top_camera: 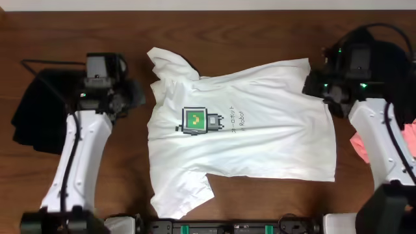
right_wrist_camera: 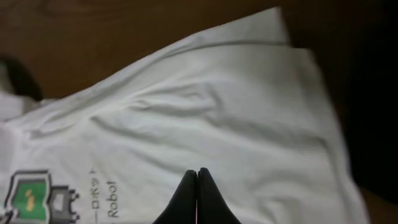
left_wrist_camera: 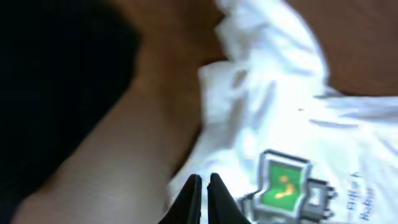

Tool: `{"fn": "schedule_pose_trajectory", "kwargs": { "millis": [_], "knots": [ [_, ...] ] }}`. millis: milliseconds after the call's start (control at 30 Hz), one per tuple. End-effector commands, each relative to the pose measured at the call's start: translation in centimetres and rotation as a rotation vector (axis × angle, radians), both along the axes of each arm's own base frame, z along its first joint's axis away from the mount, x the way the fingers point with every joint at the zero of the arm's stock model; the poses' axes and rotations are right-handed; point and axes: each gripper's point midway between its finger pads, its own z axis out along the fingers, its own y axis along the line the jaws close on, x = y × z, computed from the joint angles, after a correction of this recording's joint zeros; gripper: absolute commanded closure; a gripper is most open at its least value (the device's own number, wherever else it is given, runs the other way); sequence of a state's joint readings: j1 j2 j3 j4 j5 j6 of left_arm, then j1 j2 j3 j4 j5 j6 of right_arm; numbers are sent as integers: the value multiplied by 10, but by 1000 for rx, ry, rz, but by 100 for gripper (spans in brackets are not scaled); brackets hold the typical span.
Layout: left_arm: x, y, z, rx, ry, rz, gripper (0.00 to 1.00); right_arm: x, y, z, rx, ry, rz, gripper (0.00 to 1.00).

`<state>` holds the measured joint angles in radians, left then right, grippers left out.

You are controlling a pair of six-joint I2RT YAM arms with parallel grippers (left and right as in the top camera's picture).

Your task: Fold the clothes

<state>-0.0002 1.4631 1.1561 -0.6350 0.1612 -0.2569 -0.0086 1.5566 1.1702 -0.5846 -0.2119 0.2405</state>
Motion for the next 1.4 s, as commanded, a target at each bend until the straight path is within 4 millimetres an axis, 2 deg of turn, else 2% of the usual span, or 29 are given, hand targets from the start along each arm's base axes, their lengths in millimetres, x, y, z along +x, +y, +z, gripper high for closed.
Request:
{"fn": "schedule_pose_trajectory", "kwargs": {
  "millis": [0,67,133,267,333,500,667,767,833,933,1000,1067,1100,1133,1367],
  "knots": [
    [14,-37,-26,-106,24,-137,89,-2,50,-14,52,-3,241,91],
    [29,-55,-35,-158,-2,-190,83,-3,67,-18,58,-11,318,83],
    [43,-68,-42,-185,-33,-225,71,-3,82,-24,51,-10,366,72],
    [68,-76,-60,-220,-66,-193,54,-4,97,-30,48,-7,403,55],
    [75,-76,-70,-242,-63,-158,47,-4,98,-31,44,-6,403,47],
    [95,-76,-89,-287,-82,-91,34,-7,91,-34,45,19,388,44],
    [102,-76,-111,-328,-60,-30,32,-10,84,-37,43,42,370,43],
    [109,-77,-117,-340,-73,-16,32,-12,82,-38,42,53,367,43],
    [116,-78,-116,-355,-100,-5,35,-12,82,-39,38,57,365,43],
    [125,-79,-108,-381,-145,5,64,-13,81,-39,38,60,364,43],
    [132,-80,-101,-388,-180,2,76,-14,81,-39,38,62,364,43],
    [138,-80,-94,-404,-208,12,81,-14,81,-40,38,65,364,44],
    [141,-82,-90,-419,-225,10,90,-14,81,-40,38,65,364,43],
    [144,-86,-84,-443,-245,-3,94,-14,81,-40,38,65,364,44],
    [168,-116,-30,-561,-434,-67,94,-18,81,-42,39,83,364,47]
  ]
}}
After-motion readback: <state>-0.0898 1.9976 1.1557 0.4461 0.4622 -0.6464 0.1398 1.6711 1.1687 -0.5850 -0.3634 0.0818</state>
